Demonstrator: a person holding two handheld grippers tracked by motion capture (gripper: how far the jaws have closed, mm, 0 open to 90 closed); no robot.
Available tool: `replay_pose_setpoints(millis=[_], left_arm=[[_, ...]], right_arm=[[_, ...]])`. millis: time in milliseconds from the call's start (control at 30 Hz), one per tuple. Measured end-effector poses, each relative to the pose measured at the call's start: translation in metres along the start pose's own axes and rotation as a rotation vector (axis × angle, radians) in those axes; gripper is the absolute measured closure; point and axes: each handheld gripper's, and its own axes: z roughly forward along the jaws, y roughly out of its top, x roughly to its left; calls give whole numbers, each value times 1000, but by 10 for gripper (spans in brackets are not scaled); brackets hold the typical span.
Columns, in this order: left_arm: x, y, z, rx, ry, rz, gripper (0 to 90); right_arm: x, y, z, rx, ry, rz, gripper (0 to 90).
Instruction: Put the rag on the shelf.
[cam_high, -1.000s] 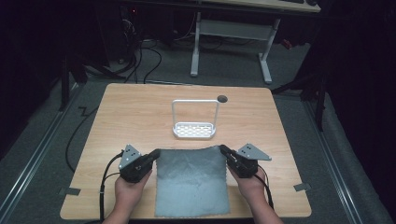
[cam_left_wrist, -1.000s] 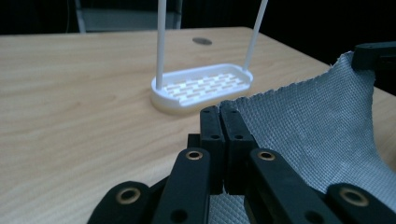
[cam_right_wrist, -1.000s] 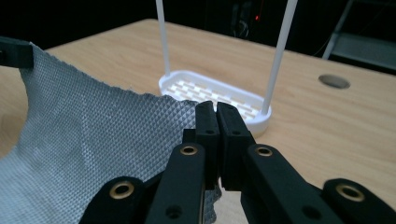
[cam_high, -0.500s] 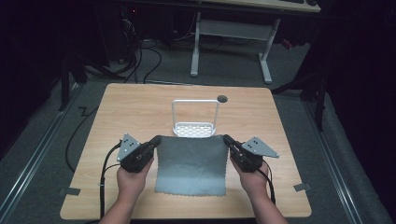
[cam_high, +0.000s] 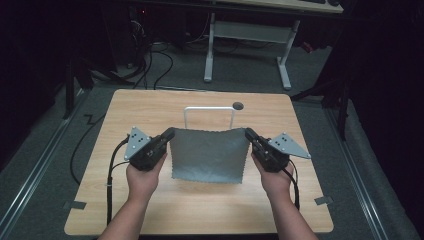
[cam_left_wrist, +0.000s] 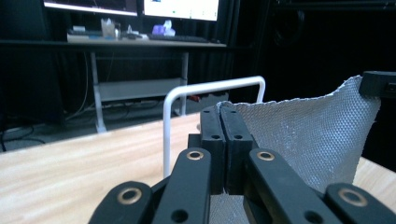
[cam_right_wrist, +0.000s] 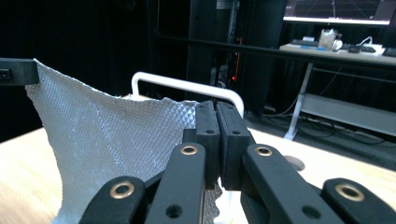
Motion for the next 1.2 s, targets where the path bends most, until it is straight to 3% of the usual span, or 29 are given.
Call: replay_pose_setpoints(millis=[400, 633, 733, 933, 1200], left_arm=[[3, 34, 5, -48, 5, 51, 900], [9, 40, 13, -45, 15, 61, 900], [13, 41, 18, -34, 17, 60, 900], [22, 48, 33, -18, 37, 89, 900], [42, 54, 57, -19, 65, 84, 900]], right_arm=[[-7, 32, 2, -56, -9, -30, 888], [-11, 43, 7, -64, -10, -32, 889], [-16, 45, 15, -54, -1, -2, 890], [-22, 50, 29, -46, -11, 9, 891], [-32, 58, 56, -45, -25, 17, 891]])
